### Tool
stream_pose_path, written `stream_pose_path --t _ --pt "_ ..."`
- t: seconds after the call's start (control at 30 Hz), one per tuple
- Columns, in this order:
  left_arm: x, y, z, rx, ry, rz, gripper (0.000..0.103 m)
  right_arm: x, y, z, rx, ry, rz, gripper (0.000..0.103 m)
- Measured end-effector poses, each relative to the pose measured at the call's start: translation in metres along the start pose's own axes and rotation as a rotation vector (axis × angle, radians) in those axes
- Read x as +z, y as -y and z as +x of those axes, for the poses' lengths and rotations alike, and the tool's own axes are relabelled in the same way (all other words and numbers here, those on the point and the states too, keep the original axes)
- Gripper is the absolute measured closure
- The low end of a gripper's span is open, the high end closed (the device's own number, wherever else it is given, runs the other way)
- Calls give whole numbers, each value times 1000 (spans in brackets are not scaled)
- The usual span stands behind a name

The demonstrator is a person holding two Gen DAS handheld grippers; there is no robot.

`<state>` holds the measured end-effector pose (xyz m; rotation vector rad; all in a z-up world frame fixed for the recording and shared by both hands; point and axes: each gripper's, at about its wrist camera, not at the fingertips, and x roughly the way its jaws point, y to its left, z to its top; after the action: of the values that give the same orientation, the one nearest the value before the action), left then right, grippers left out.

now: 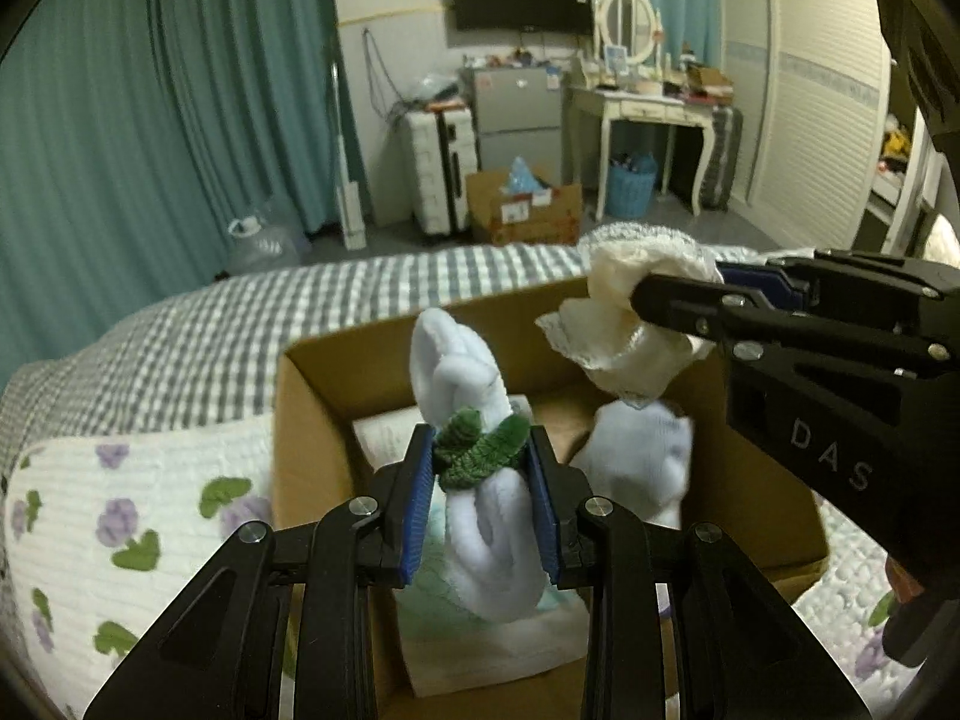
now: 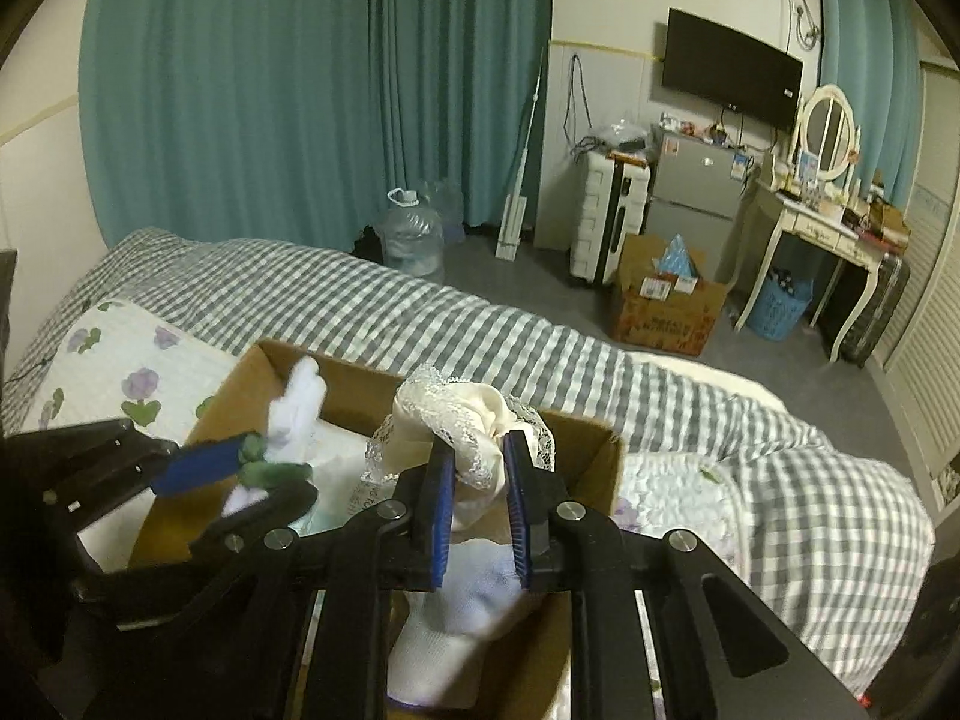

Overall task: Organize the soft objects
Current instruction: 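Carry the rolled towel and lace cloth into the box while both grippers release, then lower the left gripper to the pile and grasp a white cloth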

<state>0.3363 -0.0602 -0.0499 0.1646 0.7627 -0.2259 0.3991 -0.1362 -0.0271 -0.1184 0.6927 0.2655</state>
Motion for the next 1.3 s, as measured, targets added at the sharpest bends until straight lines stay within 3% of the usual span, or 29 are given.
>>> stream_pose_path --t 0.07,0.13,0.2,0.33,0.37,0.4,0.5,0.6,0.93,1.1,1.3 --pt "-1 3 1 0 -5 10 69 -3 0 1 6 11 6 87" --pt "-1 6 -3 12 -5 25 68 -5 2 -1 11 6 14 77" --pt "1 7 -11 28 -6 24 56 -4 4 -10 -16 17 23 46" --pt "9 5 -44 52 38 3 34 4 8 -44 -41 54 49 38" --pt "11 4 -53 61 51 -1 28 8 8 -55 -47 61 46 31" --pt "13 3 -66 68 70 -3 24 10 7 -65 -55 71 40 24" --pt "17 2 -107 86 117 -5 16 19 6 -108 -95 119 27 16" --pt "20 -1 -152 101 156 -16 8 25 7 -154 -112 152 32 13" --pt "0 6 -258 157 221 -23 4 23 -11 -294 -157 225 26 11" --pt "-32 14 -272 154 213 -27 0 -5 -24 -327 -152 215 -4 11" --pt "-94 18 -255 141 158 -67 0 -71 -39 -316 -104 136 -36 11"
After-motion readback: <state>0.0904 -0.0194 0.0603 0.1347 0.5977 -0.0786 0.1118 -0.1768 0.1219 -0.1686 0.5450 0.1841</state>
